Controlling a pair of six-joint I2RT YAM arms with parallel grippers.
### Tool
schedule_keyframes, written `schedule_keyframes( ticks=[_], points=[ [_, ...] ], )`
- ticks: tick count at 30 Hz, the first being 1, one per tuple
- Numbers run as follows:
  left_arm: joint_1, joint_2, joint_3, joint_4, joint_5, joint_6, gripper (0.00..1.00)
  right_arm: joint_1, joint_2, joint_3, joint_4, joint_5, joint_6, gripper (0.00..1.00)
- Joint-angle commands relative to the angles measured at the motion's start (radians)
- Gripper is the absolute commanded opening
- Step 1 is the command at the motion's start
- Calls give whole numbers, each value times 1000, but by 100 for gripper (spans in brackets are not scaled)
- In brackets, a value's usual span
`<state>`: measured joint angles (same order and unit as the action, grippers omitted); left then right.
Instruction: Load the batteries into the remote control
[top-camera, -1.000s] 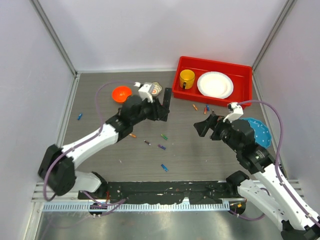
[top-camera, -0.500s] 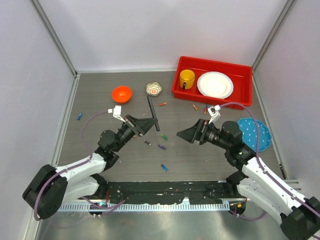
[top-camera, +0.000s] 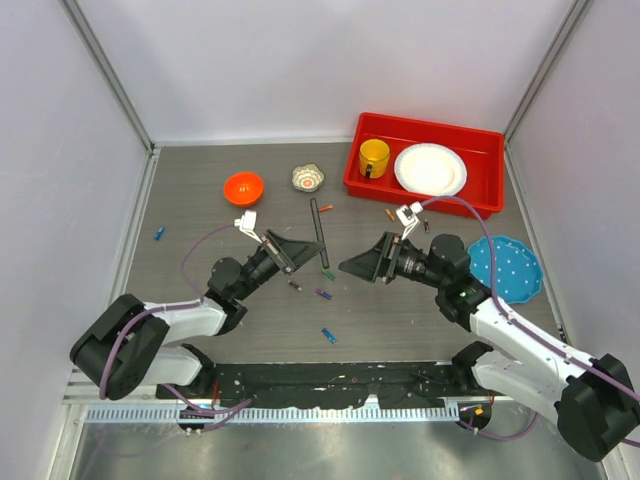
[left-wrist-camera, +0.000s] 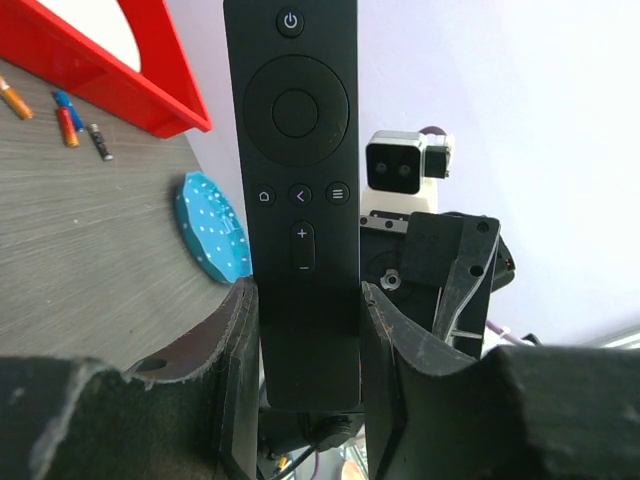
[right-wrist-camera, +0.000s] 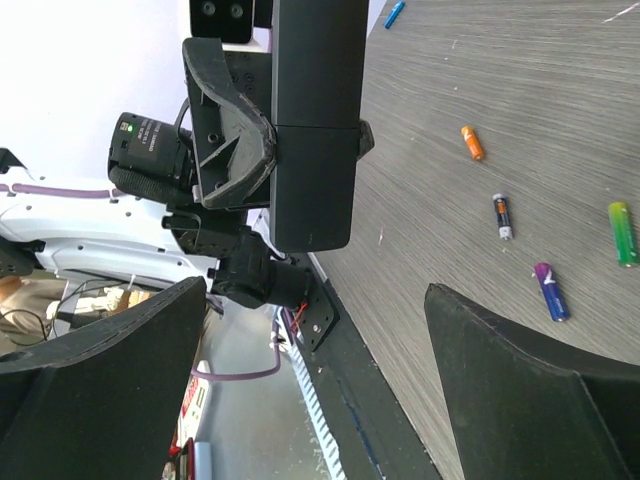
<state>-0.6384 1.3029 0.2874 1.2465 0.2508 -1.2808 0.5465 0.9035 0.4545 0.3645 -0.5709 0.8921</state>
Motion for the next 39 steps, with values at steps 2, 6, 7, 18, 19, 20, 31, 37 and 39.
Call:
schedule_keyframes(
  ticks=[2, 6, 7, 18, 19, 20, 31, 37, 39],
  points=[
    [5, 22, 64, 300, 65, -34, 0, 43, 54, 69, 68, -3, -45, 95],
    [3, 33, 70, 300, 77, -45, 0, 63, 97, 73, 113, -1, -35, 93],
    [3, 33, 71, 300, 82, -46, 0, 67, 106, 78, 122, 0, -36, 93],
    [-4, 25, 68, 300, 97, -49, 0, 95, 216, 118, 247, 17, 1, 89],
    [-4, 25, 68, 300, 99, -49, 0, 96, 221, 122, 252, 17, 1, 88],
    [-4, 24, 65, 300, 97, -51, 0, 96, 230, 133, 252, 14, 1, 86],
    [-4, 19, 65, 300, 87, -45, 0, 115, 279, 128, 283, -3, 10, 68],
    [-4, 21, 65, 300, 93, -45, 0, 115, 279, 115, 304, -12, 19, 56],
    [-4, 22, 65, 300, 97, -45, 0, 115, 279, 112, 312, -17, 21, 51]
  ],
)
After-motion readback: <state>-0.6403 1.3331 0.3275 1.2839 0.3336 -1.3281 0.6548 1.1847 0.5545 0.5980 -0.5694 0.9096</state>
